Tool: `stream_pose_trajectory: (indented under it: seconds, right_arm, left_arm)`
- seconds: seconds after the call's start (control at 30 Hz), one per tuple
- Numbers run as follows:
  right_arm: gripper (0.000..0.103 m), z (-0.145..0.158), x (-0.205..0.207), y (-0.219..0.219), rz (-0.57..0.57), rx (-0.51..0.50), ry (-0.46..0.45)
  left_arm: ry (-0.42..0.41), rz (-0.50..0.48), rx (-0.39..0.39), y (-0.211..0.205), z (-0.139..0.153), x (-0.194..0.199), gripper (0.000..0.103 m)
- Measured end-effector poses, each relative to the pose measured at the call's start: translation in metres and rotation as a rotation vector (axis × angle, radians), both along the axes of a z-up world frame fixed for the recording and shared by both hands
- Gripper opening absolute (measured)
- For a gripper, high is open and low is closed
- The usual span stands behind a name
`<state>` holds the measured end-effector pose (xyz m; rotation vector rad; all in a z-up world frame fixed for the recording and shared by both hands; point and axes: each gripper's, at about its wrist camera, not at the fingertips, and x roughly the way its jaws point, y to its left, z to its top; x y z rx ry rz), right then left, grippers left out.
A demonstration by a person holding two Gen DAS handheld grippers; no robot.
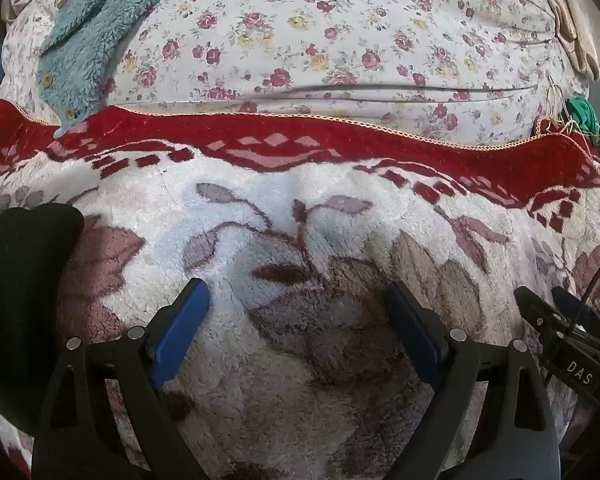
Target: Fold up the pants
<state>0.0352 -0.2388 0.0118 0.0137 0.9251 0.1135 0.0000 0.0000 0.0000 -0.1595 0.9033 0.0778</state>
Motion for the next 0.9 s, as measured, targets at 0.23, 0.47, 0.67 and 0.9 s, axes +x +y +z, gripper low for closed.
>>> stream_pose_trajectory:
  seconds: [0.23,0.47,0.67,0.9]
  right_arm:
    - [0.082,-0.0009,-0.0013,-0.0001,0.000,0.002,0.000]
    - [0.082,-0.0018,-0.0027,-0.0001,0.000,0.002,-0.001]
    - [0.082,-0.0026,-0.0039,-0.0001,0.000,0.002,-0.001]
    - [0.082,-0.0034,-0.0052,-0.0001,0.000,0.002,-0.001]
  left_arm:
    - [0.000,0.000,0.000,0.0000,0.0000,0.0000,0.090]
    - [0.002,0.000,0.007,-0.0006,-0.0001,0.0002,0.090]
    - [0.001,0.000,0.002,-0.0005,-0.0006,0.0032,0.090]
    - [0.000,0.000,0.003,-0.0025,-0.0004,0.0019,0.090]
